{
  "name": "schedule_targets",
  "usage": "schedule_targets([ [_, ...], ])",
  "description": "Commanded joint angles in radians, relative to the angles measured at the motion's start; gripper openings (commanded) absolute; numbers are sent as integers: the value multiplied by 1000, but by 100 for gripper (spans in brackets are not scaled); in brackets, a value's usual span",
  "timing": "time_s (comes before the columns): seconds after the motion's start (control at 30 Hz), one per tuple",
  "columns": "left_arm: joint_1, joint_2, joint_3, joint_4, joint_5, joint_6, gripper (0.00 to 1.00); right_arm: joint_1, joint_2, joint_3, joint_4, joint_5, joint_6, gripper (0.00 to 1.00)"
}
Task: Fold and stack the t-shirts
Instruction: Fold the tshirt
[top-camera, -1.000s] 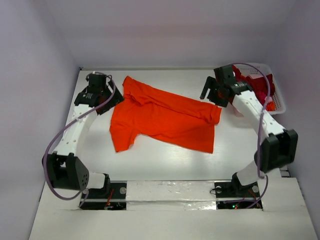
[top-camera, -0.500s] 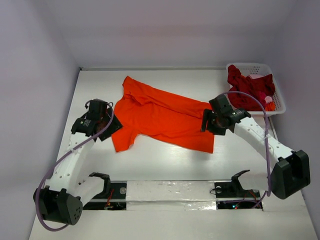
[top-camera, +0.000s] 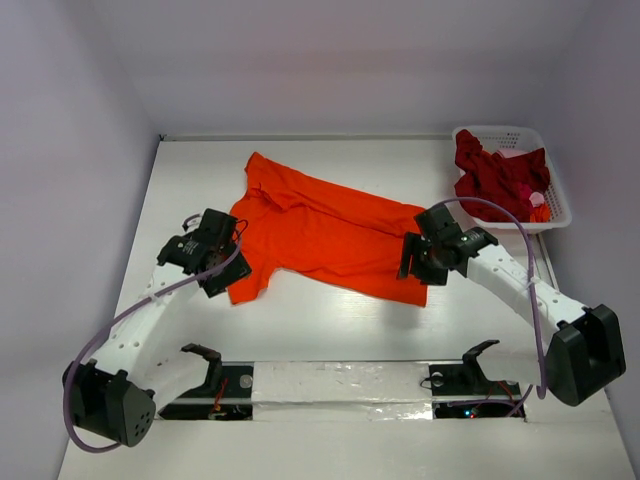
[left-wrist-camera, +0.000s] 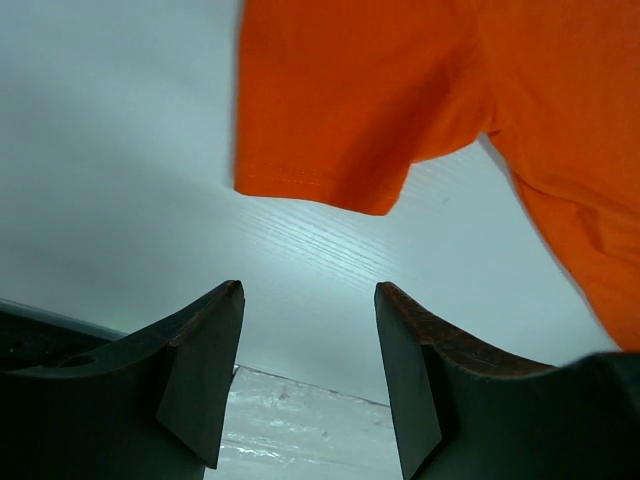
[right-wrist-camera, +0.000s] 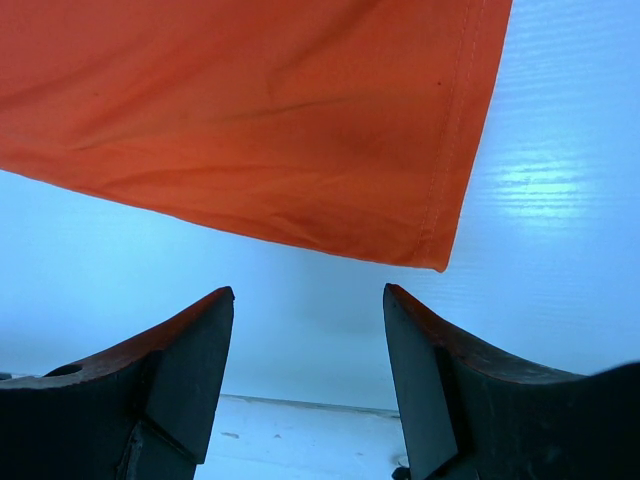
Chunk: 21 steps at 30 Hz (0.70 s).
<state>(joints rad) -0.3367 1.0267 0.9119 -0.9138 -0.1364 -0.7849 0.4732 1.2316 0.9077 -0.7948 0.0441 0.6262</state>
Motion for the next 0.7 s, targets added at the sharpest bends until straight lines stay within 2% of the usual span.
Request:
schedule_targets([
  [0.0,-2,13,-13,-57,-69,-22,52,12,-20,-7,28,-9,23,67],
  [0.37,-2,104,-83,-33,-43,-94,50,12,-15,7,20,-23,27,67],
  [0.47,34,93,-109,-22,-55,-102,50,12,-21,13,20,-32,24,67],
  [0.67,146,142,-134,9,-81,-16,49,12,-37,22,14,-35,12,67],
])
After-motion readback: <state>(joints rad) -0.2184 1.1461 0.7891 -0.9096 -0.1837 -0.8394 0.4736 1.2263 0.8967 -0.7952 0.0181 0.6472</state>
